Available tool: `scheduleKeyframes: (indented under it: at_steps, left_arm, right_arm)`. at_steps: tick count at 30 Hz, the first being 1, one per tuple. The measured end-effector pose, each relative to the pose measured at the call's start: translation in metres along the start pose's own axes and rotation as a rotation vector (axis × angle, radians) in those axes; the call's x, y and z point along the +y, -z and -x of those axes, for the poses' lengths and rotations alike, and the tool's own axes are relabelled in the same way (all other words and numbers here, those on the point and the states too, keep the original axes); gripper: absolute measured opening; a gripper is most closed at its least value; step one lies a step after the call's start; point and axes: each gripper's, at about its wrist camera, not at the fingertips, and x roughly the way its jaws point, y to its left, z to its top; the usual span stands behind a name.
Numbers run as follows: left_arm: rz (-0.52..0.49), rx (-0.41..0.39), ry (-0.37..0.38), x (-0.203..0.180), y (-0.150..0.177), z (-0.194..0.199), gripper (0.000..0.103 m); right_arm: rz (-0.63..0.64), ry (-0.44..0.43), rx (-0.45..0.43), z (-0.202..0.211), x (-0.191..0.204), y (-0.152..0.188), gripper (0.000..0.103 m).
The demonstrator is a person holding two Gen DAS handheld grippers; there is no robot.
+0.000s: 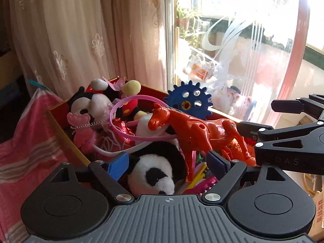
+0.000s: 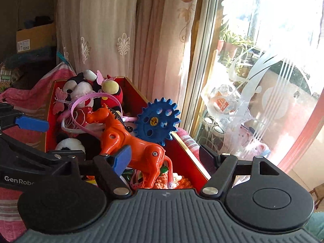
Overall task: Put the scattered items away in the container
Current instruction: 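Open the left gripper to release the horse into the box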
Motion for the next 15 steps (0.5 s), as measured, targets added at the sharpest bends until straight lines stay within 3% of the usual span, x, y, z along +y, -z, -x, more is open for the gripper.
scheduleKeyframes:
  at_steps: [6, 13, 15]
  left_arm:
    - [0.017, -0.020, 0.003, 0.018, 0.017, 0.029, 0.097]
    - [0.090, -0.014, -0.024, 0.056, 0.050, 0.065, 0.101]
    - [0.097, -0.004, -0.051, 0.066, 0.063, 0.072, 0.101]
  right_arm:
    - [0.043, 0.004, -0.023, 0.024, 0.027, -0.002, 0.085]
    - [0.089, -0.053, -0.041, 0.051, 0.067, -0.004, 0.086]
    - [0.099, -0.093, -0.041, 0.057, 0.081, -0.005, 0.091]
